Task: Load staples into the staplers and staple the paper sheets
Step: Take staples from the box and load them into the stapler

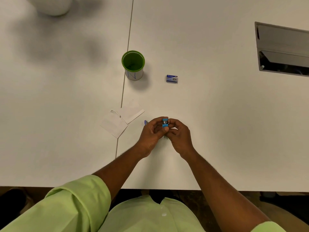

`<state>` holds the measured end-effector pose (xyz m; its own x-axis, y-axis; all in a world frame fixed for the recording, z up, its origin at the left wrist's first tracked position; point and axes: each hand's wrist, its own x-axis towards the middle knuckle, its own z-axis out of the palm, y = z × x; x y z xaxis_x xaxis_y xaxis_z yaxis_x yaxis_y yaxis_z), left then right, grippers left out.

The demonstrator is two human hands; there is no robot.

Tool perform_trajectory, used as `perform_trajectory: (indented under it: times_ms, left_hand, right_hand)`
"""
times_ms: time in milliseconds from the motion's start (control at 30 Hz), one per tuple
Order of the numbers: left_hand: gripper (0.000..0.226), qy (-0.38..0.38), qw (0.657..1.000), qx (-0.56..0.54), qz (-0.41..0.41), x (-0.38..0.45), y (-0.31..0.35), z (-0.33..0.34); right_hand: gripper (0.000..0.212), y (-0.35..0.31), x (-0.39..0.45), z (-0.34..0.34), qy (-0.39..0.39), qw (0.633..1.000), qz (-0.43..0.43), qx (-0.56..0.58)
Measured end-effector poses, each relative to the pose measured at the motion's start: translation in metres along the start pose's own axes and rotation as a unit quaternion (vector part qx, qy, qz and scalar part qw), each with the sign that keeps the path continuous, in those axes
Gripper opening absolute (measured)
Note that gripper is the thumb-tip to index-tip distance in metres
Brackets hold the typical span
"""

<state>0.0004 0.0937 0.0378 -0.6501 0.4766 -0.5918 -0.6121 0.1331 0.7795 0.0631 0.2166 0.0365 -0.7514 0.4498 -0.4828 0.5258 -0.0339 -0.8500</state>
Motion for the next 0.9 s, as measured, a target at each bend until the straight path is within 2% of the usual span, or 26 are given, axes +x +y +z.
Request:
perform_trajectory:
  times_ms: [267, 467, 700, 800, 900]
  left_hand:
    - [0.041, 0.008, 1.000, 0.007, 0.028, 0.000, -0.001, 0.001]
    - [0.050, -0.023, 0.999, 0.003, 0.029, 0.001, 0.002, -0.001]
    - [0.054, -0.034, 0.999, 0.002, 0.016, 0.006, 0.001, -0.006]
    - [0.054, -0.032, 0.999, 0.020, 0.012, 0.009, -0.001, -0.009]
    - [0.056, -0.012, 0.996, 0.083, 0.009, 0.012, -0.002, -0.012]
  right_hand:
    - [0.034, 0.004, 0.001, -0.001, 0.010, 0.999, -0.029, -0.020]
    - [0.040, 0.004, 0.003, -0.002, 0.011, 0.999, -0.038, 0.006]
    - [0.047, 0.007, 0.006, -0.003, 0.010, 0.998, -0.048, -0.032]
    - [0.047, 0.009, 0.008, -0.003, 0.012, 0.997, -0.052, -0.055]
    - [0.046, 0.012, 0.011, -0.003, 0.048, 0.993, -0.046, -0.095]
